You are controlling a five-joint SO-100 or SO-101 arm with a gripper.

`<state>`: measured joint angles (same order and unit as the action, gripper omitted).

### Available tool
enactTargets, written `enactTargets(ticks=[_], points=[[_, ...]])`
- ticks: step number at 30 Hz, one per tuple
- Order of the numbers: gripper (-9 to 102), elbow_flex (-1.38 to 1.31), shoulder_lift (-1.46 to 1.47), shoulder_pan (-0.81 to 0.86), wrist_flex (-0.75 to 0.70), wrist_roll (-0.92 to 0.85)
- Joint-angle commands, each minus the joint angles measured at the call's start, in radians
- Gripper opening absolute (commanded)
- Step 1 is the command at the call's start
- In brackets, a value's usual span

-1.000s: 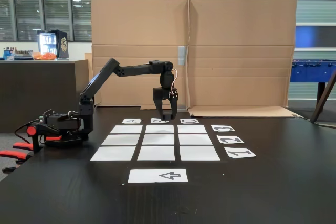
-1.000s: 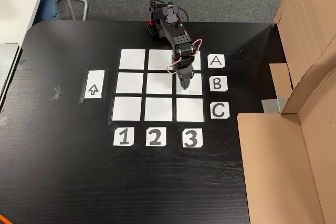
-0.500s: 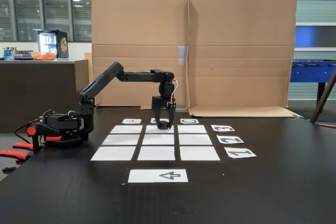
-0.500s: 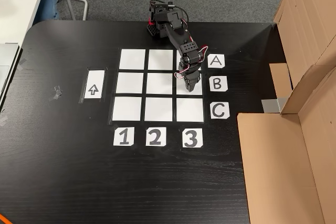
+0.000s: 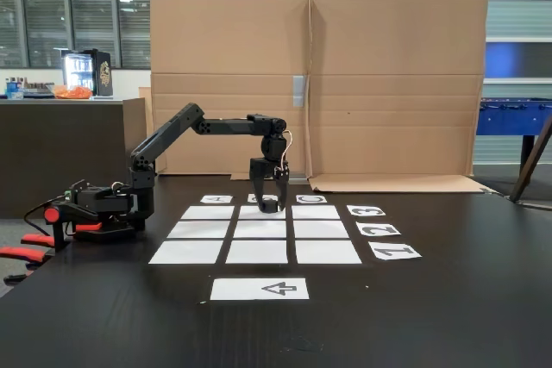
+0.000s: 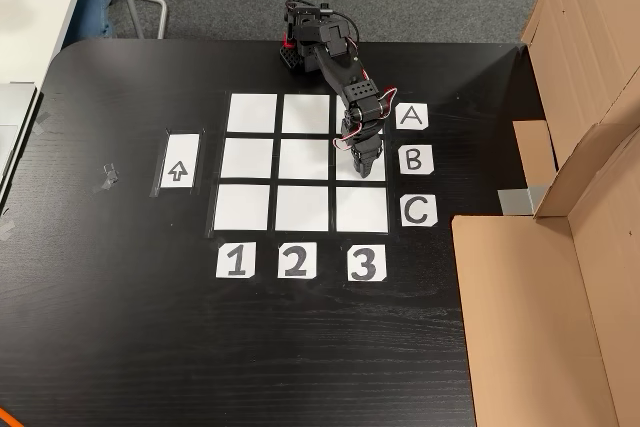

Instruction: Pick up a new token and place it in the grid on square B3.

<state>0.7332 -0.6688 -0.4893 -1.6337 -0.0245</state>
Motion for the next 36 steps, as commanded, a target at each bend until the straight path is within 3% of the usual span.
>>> enactTargets(ticks=[1, 9, 27, 36], points=[[26, 0.0, -0.008, -0.021, -0.003, 0.012], [32, 0.0, -0.089, -0.04, -0.026, 0.021], [33, 0.0, -0.482, -0.066, -0.1, -0.023], [33, 0.081, -0.629, 0.032, -0.104, -0.06]])
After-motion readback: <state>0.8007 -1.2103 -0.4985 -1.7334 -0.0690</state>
